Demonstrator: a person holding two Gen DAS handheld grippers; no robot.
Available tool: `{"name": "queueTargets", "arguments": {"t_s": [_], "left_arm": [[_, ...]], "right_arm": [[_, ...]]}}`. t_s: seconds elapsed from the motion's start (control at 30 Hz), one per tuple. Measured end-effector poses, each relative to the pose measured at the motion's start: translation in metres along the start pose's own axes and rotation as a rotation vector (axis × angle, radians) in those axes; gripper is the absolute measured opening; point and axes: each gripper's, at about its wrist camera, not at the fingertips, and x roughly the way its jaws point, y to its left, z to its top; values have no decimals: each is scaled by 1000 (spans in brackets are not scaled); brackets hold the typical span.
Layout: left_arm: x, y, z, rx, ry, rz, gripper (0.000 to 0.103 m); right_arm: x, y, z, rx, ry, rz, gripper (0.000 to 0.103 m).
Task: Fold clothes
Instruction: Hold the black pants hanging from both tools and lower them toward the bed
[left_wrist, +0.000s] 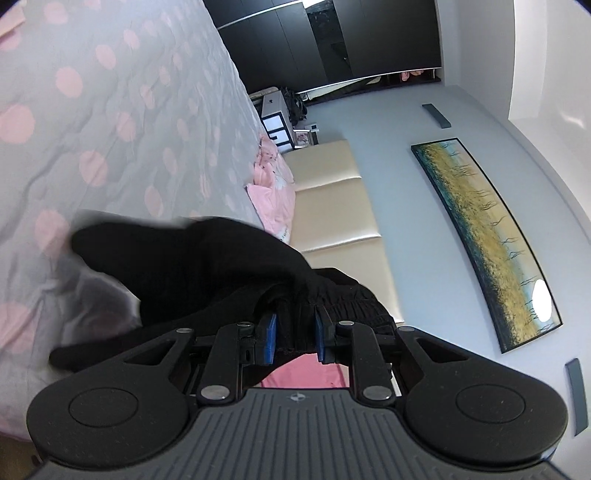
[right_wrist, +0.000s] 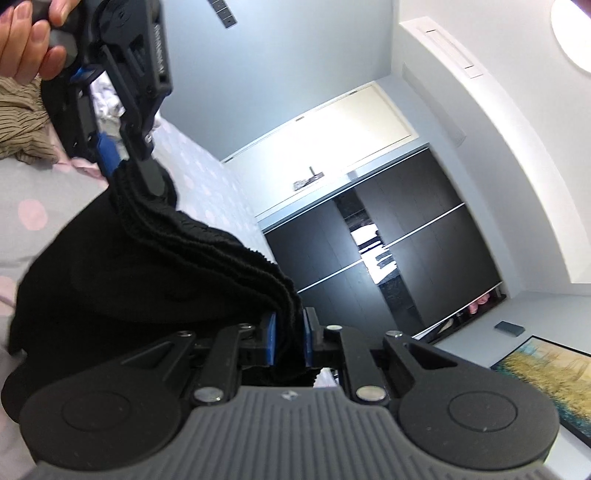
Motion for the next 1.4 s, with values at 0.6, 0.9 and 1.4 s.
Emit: {"name": "queueTargets", "arguments": {"t_s": [0.6,0.9,1.4], "left_arm": [[30,-24,71,25,-60,31,18],[52,-49,121,86,-127,40,17],[37,21,65,50,40,260,17]], "right_arm": [[76,-9,-9,-58,30,-44,16],[136,-28,-4,-47,18,-119,16],[66,64,-49,-104,91,163,16]]}}
